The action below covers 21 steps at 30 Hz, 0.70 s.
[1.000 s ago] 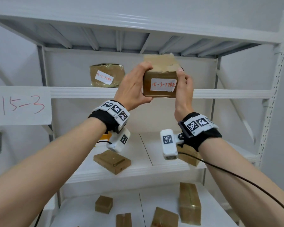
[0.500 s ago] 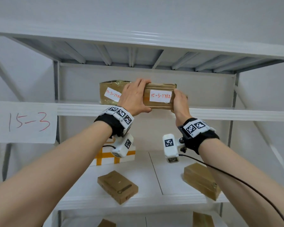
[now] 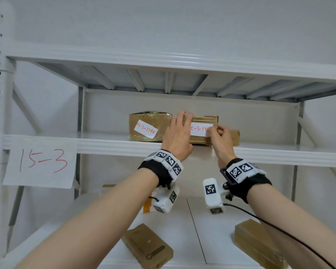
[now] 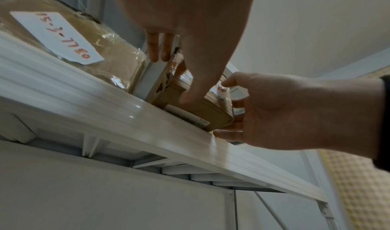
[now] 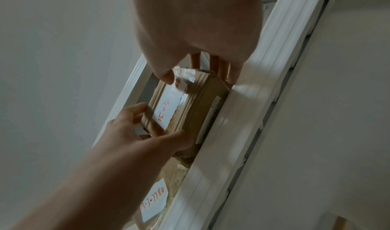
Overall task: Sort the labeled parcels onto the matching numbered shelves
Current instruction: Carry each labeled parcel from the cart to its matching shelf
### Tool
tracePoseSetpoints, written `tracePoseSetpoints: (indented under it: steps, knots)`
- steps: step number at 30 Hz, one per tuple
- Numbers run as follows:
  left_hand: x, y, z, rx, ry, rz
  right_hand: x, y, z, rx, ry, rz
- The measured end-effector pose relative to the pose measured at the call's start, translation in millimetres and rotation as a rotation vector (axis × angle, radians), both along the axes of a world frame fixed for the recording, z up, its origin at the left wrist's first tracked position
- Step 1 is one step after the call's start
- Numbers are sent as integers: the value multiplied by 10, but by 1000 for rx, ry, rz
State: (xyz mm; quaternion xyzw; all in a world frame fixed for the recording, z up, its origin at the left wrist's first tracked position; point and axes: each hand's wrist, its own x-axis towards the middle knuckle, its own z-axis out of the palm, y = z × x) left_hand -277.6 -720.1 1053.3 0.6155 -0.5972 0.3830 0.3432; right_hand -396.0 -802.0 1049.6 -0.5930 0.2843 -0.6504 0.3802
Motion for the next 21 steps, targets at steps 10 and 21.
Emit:
tracePoseSetpoints:
  steps: [10, 21]
  knots:
    - [205, -104, 21, 49, -53, -120, 73, 11, 5, -88, 152, -77]
    - [678, -60, 666, 31, 524, 291, 193, 4, 40, -204, 315, -177]
